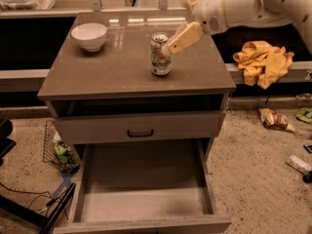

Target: Place 7up can into middle drawer

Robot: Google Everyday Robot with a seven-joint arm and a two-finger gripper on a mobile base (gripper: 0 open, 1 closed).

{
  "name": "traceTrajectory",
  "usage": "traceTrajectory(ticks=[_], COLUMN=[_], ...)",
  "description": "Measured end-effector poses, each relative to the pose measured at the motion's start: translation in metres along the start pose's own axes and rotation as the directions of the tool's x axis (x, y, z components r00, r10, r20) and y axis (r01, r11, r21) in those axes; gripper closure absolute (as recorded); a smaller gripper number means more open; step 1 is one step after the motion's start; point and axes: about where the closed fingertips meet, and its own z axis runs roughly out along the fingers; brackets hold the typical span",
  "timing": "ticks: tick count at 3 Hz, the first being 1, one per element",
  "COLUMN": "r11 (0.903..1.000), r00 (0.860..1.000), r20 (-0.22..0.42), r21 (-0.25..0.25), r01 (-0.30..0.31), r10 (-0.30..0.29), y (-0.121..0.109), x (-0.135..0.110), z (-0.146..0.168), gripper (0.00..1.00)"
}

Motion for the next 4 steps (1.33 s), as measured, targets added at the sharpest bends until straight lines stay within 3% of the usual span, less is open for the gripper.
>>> traceTrajectory(ticks=[1,2,3,4], r11=[0.9969,0.9842,0.9686,0.9613], r00=[0.994,0.977,0.959,0.949], r20=[0.082,0.122,0.156,0.197], r21=[0.01,-0.037,-0.114,-0.176], r01=[-0.078,-0.173,-0.221,-0.212], r10=[0.077,0.176,0.237,0.245], y=[-0.041,-0.053,-0.044,-0.022], x=[0.024,0.057,0.081,0.081], z=[0.019,0.038,0.063,0.071], gripper=[0.0,0.0,0.0,0.0])
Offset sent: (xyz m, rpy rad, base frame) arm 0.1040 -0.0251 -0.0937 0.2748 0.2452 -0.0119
